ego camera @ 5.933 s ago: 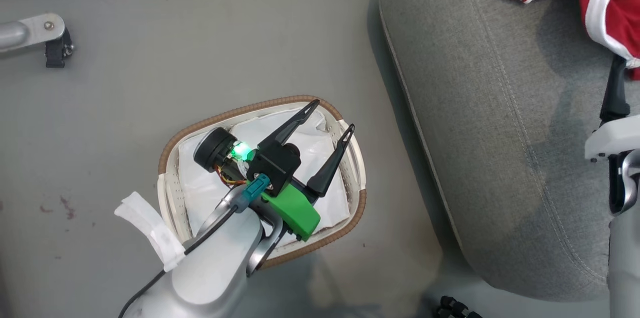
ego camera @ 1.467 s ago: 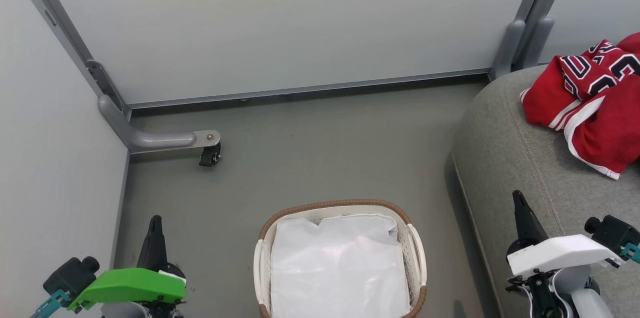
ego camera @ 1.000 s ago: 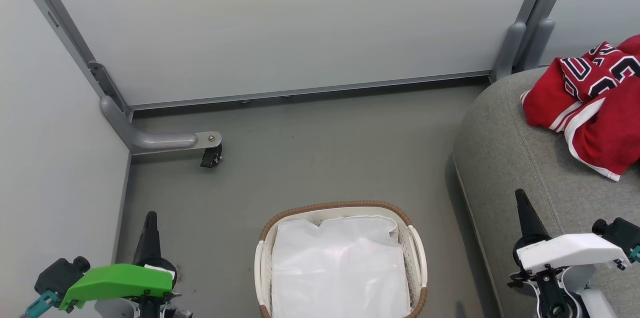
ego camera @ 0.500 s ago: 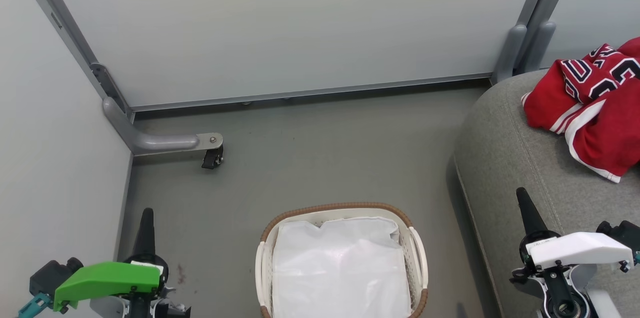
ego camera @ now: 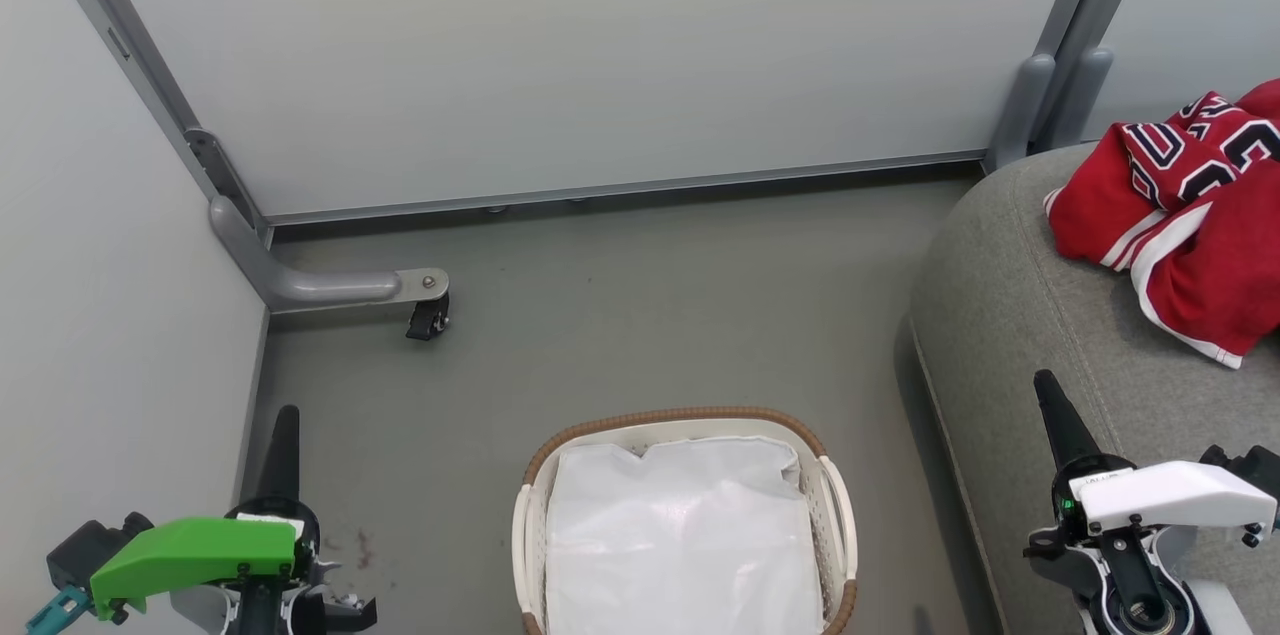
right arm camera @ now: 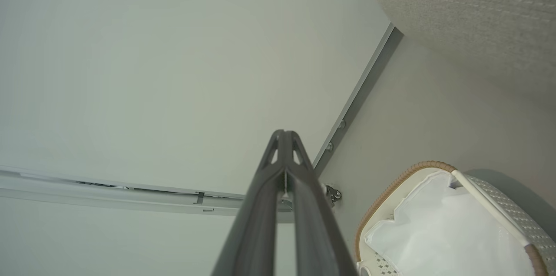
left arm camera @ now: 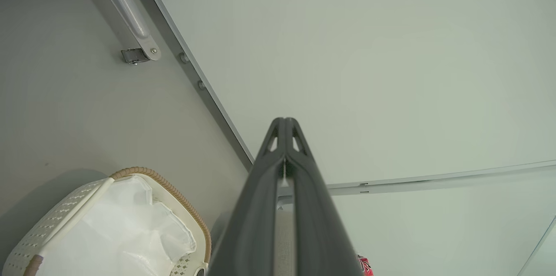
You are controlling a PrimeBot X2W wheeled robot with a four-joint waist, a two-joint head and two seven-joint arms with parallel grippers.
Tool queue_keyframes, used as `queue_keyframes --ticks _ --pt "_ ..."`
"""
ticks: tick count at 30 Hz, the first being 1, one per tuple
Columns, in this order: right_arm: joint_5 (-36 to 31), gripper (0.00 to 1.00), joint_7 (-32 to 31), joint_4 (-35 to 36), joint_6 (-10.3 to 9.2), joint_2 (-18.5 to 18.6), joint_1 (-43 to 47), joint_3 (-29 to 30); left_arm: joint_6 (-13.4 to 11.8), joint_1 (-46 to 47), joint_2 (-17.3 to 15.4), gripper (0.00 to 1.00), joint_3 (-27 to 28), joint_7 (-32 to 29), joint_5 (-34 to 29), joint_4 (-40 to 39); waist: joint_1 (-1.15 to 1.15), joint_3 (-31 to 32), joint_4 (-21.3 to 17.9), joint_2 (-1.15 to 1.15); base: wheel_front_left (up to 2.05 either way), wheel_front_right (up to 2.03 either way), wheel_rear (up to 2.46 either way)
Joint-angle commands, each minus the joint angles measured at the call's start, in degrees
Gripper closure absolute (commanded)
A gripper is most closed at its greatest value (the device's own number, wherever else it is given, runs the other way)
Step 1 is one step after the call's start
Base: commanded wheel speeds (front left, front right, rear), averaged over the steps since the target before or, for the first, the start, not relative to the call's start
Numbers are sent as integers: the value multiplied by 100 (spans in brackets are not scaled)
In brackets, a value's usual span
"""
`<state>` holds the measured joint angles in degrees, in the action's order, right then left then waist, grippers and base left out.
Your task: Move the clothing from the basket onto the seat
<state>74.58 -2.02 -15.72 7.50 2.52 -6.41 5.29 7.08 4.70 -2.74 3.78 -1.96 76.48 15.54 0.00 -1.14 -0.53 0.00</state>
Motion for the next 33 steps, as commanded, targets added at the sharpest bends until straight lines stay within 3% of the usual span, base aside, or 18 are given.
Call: queue_keyframes --ticks 1,33 --pt "140 100 -35 58 0 36 7 28 33 126 -25 100 45 -38 148 -49 0 3 2 0 0 0 0" --pt "1568 100 -413 165 -2 50 34 120 51 188 -28 100 262 -409 1402 -148 0 81 45 0 0 0 0"
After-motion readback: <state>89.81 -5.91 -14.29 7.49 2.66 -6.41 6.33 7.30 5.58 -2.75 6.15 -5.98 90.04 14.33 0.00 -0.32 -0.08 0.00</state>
